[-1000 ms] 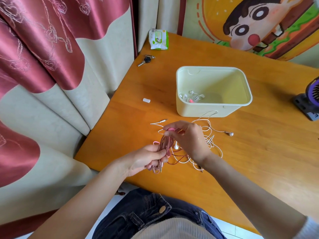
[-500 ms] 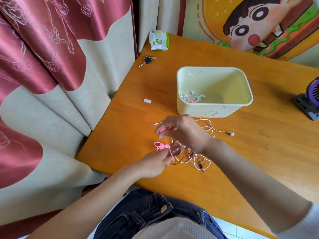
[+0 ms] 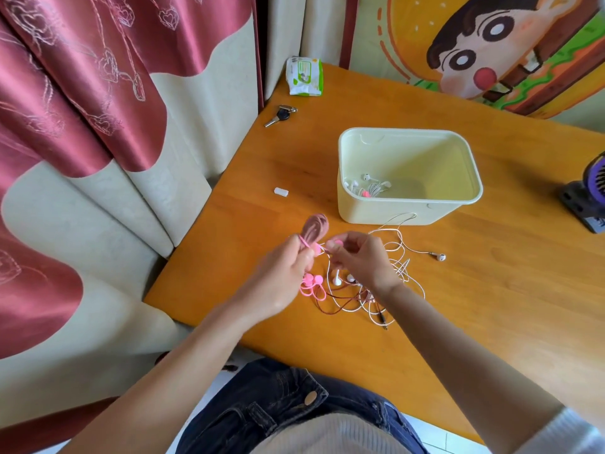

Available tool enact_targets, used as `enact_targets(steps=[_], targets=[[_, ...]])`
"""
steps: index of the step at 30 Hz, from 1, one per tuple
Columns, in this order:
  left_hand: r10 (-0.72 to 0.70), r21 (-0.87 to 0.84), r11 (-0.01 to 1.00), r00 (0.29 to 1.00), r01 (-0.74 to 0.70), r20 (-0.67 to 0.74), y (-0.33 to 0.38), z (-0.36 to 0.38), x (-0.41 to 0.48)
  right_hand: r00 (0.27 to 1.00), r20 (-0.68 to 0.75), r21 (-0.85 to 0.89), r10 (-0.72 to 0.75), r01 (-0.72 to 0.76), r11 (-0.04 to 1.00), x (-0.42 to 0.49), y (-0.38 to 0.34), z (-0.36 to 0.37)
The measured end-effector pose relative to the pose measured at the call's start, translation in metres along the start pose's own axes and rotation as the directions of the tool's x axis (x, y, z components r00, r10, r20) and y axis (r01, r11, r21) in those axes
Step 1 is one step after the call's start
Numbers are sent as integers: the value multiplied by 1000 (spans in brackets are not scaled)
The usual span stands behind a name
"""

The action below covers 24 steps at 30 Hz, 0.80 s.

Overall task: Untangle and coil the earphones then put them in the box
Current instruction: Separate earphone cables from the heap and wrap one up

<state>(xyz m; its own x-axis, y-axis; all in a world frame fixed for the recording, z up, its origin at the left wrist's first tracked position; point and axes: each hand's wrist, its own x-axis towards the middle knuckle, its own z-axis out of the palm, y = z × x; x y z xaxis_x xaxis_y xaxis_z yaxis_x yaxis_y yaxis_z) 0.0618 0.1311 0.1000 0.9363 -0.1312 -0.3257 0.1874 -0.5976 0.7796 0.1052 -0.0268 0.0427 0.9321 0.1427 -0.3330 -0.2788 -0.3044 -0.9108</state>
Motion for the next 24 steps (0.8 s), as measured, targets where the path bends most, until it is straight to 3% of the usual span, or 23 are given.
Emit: enact_targets(steps=[3, 6, 10, 13, 16, 17, 20, 24], targets=[[-86, -33, 996, 993, 84, -81, -19, -4, 19, 995, -71, -43, -73, 70, 997, -14, 2, 10], [-173, -16, 985, 980, 172, -102, -36, -7, 33, 963, -79, -218, -256, 234, 948, -29, 0, 20], [-203, 275, 933, 971, 231, -127, -39, -6, 41, 882, 57, -328, -469, 460, 825, -41, -8, 28], [-163, 550, 816, 984, 177, -74, -33, 3, 37, 794, 204, -444, -572, 596, 669, -38, -14, 25], [-13, 767, 638, 995, -68, 99, -31, 15, 26, 743, 369, -487, -558, 666, 565, -25, -29, 12], [48, 787, 596, 985, -162, 166, -30, 18, 22, 747, 406, -482, -526, 664, 572, -20, -35, 8], [186, 764, 552, 943, -333, 277, -24, 26, 14, 836, 360, -401, -414, 539, 740, -5, -51, -2], [320, 647, 649, 916, -399, 244, -19, 20, 12, 949, 197, -211, -247, 287, 934, 13, -50, -17]])
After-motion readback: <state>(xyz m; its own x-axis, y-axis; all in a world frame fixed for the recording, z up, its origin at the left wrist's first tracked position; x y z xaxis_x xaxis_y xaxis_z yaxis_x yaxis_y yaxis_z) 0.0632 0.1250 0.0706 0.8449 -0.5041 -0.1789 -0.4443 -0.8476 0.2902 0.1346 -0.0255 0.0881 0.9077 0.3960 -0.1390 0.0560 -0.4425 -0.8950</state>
